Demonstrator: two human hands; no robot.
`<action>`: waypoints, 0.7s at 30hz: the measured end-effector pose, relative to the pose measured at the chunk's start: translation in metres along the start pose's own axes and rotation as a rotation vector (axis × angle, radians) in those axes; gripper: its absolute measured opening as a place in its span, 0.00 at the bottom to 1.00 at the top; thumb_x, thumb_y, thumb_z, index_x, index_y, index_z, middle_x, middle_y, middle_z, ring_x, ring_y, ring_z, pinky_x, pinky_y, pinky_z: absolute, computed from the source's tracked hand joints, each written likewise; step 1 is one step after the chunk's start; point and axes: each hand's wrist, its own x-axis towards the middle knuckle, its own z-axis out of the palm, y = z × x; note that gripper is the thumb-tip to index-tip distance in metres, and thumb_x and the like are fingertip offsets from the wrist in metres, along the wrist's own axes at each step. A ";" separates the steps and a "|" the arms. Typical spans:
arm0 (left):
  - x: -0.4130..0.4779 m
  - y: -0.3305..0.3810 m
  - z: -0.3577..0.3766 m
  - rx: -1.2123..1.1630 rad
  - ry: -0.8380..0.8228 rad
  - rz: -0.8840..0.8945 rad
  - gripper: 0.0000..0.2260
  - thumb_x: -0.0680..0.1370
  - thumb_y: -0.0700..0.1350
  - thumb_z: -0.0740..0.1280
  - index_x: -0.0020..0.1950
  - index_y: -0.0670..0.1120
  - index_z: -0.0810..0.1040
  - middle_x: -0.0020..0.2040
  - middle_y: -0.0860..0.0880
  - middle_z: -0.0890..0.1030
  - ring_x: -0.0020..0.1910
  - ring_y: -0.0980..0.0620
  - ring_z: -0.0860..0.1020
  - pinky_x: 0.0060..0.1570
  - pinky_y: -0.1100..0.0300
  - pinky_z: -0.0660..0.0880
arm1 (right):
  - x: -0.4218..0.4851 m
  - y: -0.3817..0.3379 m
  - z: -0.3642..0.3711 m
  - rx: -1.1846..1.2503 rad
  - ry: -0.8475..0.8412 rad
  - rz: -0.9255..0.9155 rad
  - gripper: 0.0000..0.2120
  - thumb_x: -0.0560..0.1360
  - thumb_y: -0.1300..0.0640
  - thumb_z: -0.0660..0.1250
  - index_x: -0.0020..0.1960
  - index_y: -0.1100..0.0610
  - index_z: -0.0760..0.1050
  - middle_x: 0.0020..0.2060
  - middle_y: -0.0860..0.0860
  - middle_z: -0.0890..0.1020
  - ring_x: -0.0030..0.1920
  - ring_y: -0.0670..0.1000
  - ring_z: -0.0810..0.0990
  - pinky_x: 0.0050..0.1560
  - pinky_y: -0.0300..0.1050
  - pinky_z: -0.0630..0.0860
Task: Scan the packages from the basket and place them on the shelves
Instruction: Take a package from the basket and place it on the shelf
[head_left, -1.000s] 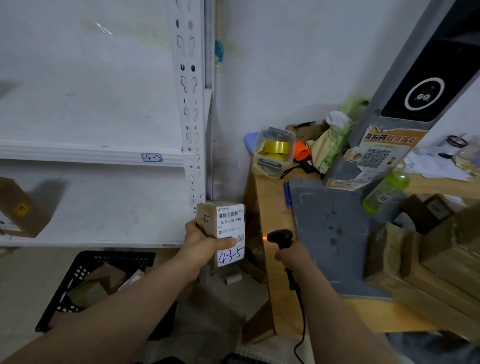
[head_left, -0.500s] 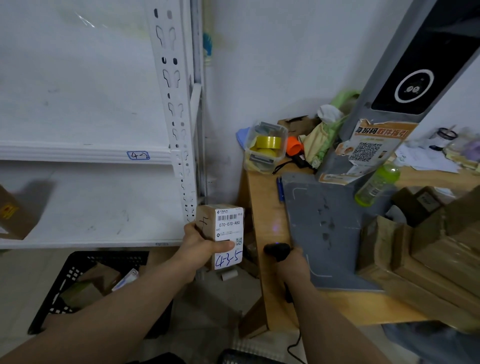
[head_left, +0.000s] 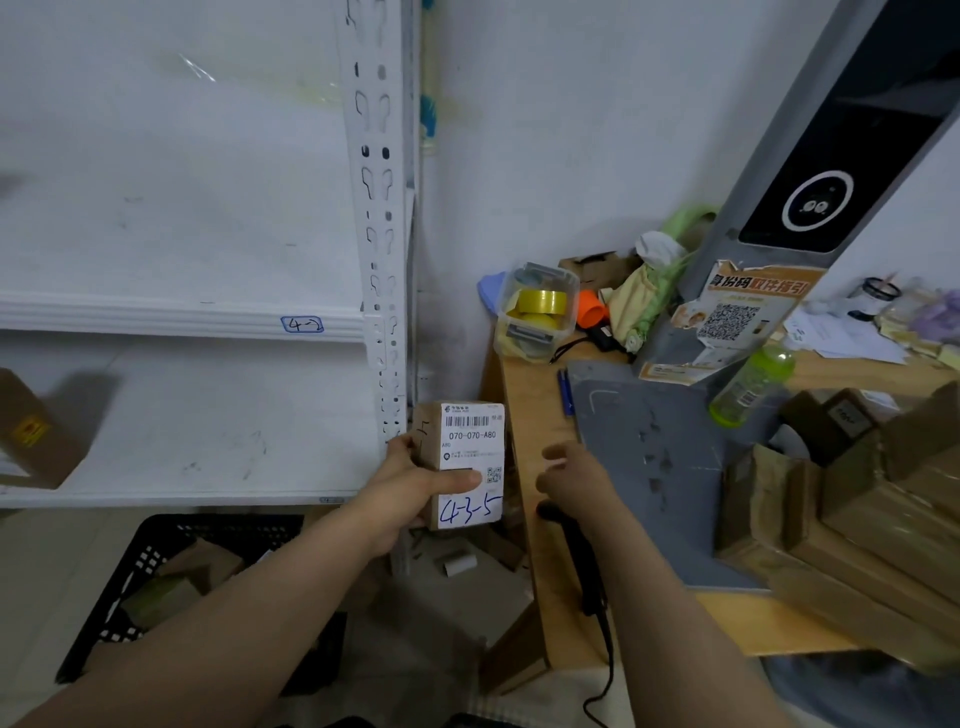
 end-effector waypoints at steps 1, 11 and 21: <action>-0.005 0.009 -0.003 0.003 -0.022 0.024 0.39 0.68 0.39 0.80 0.72 0.50 0.63 0.59 0.50 0.81 0.52 0.46 0.84 0.46 0.48 0.83 | -0.007 -0.021 -0.009 0.077 -0.106 -0.031 0.20 0.76 0.63 0.68 0.66 0.50 0.73 0.60 0.53 0.78 0.51 0.51 0.79 0.45 0.45 0.80; -0.106 0.147 -0.071 -0.033 -0.023 0.560 0.33 0.67 0.44 0.79 0.69 0.56 0.73 0.62 0.50 0.82 0.54 0.47 0.85 0.46 0.51 0.83 | -0.117 -0.207 -0.070 0.256 -0.364 -0.649 0.19 0.77 0.64 0.68 0.65 0.52 0.74 0.53 0.52 0.86 0.54 0.55 0.85 0.54 0.52 0.81; -0.246 0.338 -0.174 0.076 0.343 1.320 0.47 0.57 0.63 0.81 0.71 0.76 0.61 0.66 0.65 0.75 0.66 0.60 0.75 0.58 0.50 0.80 | -0.249 -0.422 -0.097 0.490 -0.217 -1.380 0.30 0.64 0.47 0.79 0.62 0.33 0.71 0.59 0.41 0.83 0.61 0.46 0.82 0.55 0.47 0.82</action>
